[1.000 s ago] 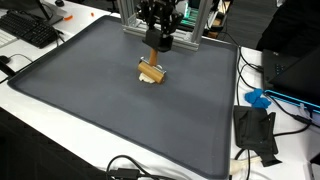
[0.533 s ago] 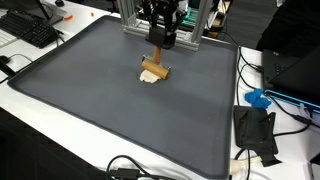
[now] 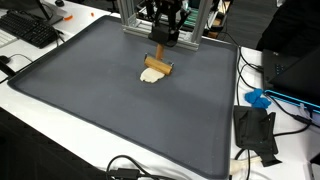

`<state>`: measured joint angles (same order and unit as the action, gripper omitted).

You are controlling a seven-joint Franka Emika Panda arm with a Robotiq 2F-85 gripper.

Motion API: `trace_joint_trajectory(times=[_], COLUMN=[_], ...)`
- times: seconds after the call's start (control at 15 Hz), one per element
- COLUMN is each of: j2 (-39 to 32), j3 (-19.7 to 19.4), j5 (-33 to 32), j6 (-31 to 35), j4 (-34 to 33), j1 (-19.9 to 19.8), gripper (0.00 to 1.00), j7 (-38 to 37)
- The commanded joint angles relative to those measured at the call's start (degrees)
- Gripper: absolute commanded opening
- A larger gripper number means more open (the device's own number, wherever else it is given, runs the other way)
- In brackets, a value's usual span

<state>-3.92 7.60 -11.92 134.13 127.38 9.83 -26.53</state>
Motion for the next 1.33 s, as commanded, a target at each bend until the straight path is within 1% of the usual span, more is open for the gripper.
trace_joint_trajectory(times=[0.0,0.2,0.47,0.67,0.87,1.0,1.27], j2=[0.3,1.0,2.7,3.9,4.2,3.9,2.7], j3=[-0.3,-0.3,-0.4,-0.7,-0.8,-0.8,-0.6], j5=[0.2,1.0,0.2,0.1,1.3,2.0,5.6], j6=[-1.2,-1.8,-2.7,-2.8,-0.9,-1.1,-0.5], j4=[2.6,2.6,1.5,1.4,1.6,1.5,1.3], j1=[-0.5,-0.7,-0.9,-1.5,-2.1,-2.4,-2.7], gripper=[0.22,0.22,0.22,0.22,0.22,0.22,0.22], j7=[4.7,8.8,10.4,15.7,23.8,31.0,45.7])
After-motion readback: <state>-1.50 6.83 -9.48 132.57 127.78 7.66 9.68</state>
